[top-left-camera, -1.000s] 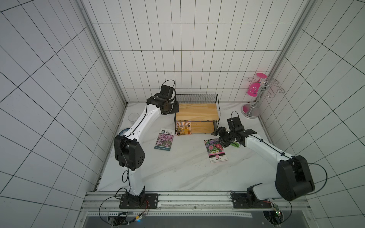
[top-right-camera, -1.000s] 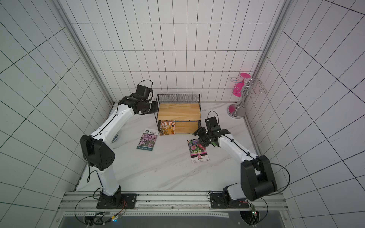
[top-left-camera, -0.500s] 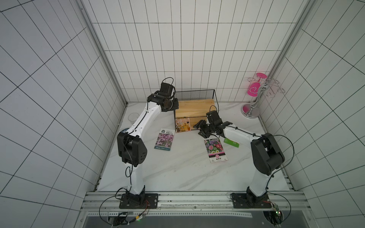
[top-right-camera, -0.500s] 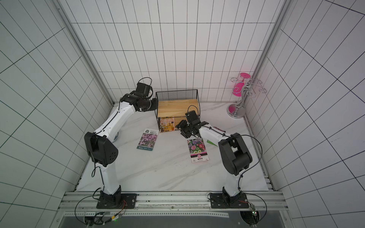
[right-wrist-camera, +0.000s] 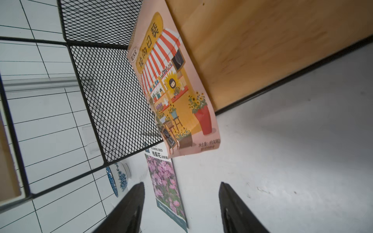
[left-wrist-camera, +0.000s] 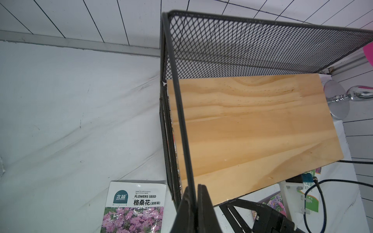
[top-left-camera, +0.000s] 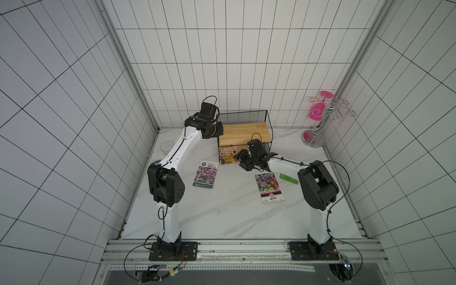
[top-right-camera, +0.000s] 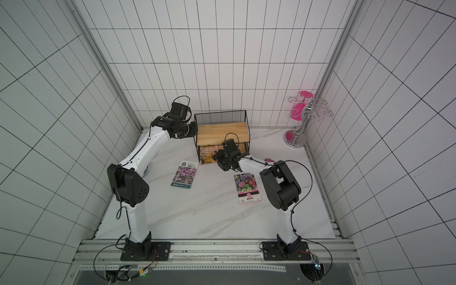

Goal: Take the seed bag off the shelf
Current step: Pick up the seed packet from the shelf.

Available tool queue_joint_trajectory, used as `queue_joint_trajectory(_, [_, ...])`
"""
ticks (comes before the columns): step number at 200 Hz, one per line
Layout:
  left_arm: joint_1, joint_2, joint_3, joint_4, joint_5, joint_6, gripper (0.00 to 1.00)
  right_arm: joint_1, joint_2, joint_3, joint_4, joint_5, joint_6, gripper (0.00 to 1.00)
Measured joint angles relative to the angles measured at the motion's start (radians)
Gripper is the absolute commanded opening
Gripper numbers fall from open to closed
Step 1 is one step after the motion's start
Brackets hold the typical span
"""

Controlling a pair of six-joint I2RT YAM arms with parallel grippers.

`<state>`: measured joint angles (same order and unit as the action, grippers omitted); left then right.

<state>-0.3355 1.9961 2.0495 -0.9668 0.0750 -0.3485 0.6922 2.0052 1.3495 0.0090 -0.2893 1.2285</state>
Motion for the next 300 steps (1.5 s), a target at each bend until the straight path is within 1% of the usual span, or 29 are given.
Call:
queue_joint_trajectory(40, [0.001,0.006,0.013,-0.015,-0.001,0.01,0.0,0.01,0.04,0.008,0.049,0.035,0.035,0.59])
queue_joint_trajectory(89, [0.002,0.011,0.022,-0.023,0.0,0.016,0.0,0.015,0.043,0.008,0.072,0.06,0.066,0.58])
queue_joint_trajectory(168, [0.002,0.016,0.031,-0.031,0.0,0.015,0.0,0.028,0.061,0.004,0.076,0.07,0.074,0.57])
queue_joint_trajectory(222, [0.002,0.016,0.031,-0.032,0.001,0.016,0.0,0.029,0.049,-0.032,0.071,0.07,0.074,0.57])
queue_joint_trajectory(272, [0.002,0.016,0.031,-0.032,0.002,0.016,0.0,0.029,0.05,-0.031,0.071,0.071,0.074,0.57])
queue_joint_trajectory(300, [0.003,0.016,0.031,-0.032,0.004,0.016,0.0,0.029,0.075,-0.014,0.071,0.075,0.074,0.57])
